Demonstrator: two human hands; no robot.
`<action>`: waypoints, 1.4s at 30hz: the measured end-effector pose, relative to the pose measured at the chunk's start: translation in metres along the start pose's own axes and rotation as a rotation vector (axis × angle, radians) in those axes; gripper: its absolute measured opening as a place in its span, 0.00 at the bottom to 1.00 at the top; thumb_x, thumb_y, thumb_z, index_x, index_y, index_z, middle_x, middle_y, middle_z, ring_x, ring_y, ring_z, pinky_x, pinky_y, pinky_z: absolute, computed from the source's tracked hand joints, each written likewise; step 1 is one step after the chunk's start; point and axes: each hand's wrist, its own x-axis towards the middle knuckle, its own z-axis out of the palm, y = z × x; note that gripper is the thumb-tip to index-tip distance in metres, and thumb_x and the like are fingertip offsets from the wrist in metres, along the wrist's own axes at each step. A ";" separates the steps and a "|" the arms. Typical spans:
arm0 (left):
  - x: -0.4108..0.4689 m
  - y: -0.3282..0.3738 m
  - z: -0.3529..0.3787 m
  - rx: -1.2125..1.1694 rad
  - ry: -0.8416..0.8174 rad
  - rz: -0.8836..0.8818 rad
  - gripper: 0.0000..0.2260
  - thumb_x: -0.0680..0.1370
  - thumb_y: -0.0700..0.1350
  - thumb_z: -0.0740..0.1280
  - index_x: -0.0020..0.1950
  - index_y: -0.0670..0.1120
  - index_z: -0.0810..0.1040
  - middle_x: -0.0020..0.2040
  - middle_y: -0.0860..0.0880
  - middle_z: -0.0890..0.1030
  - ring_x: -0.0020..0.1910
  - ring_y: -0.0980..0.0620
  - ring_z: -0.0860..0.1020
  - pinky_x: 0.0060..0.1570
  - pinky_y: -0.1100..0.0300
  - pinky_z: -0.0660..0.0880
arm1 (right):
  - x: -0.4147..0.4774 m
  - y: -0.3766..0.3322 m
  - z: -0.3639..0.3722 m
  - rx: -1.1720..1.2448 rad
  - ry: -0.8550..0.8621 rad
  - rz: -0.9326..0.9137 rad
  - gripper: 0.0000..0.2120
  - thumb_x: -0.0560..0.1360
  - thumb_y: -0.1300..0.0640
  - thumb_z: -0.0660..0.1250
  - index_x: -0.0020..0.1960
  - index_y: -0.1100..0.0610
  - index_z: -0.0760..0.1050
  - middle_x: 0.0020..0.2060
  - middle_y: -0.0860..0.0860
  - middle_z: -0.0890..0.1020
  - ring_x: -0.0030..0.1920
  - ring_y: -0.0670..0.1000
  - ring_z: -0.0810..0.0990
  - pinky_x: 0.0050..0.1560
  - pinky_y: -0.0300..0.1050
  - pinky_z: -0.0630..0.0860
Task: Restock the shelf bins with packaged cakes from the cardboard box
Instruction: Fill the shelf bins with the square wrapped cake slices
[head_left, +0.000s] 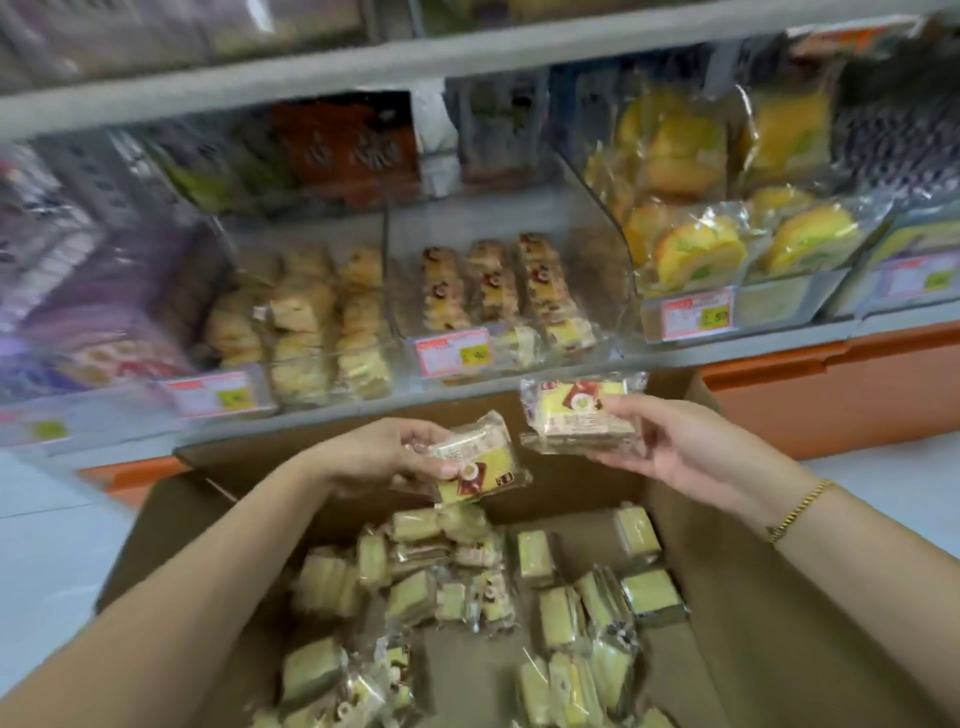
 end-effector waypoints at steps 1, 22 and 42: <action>-0.012 0.004 -0.009 -0.011 0.017 0.017 0.31 0.55 0.50 0.83 0.55 0.44 0.79 0.44 0.49 0.84 0.40 0.56 0.82 0.34 0.67 0.76 | -0.004 -0.007 0.008 0.014 -0.001 -0.004 0.15 0.75 0.61 0.66 0.59 0.65 0.75 0.51 0.60 0.84 0.53 0.55 0.83 0.52 0.50 0.80; -0.120 0.000 -0.073 -0.769 0.420 0.306 0.19 0.68 0.43 0.72 0.57 0.38 0.76 0.41 0.43 0.84 0.34 0.51 0.83 0.51 0.51 0.79 | -0.002 -0.025 0.162 0.104 -0.061 -0.134 0.23 0.67 0.64 0.70 0.62 0.61 0.73 0.56 0.61 0.81 0.61 0.59 0.77 0.62 0.49 0.72; -0.061 0.075 -0.055 -0.674 0.346 0.317 0.16 0.72 0.37 0.70 0.58 0.37 0.75 0.39 0.44 0.83 0.31 0.54 0.77 0.44 0.59 0.81 | 0.045 -0.060 0.118 0.254 -0.094 -0.148 0.19 0.71 0.67 0.68 0.62 0.65 0.73 0.54 0.63 0.82 0.55 0.58 0.82 0.52 0.53 0.80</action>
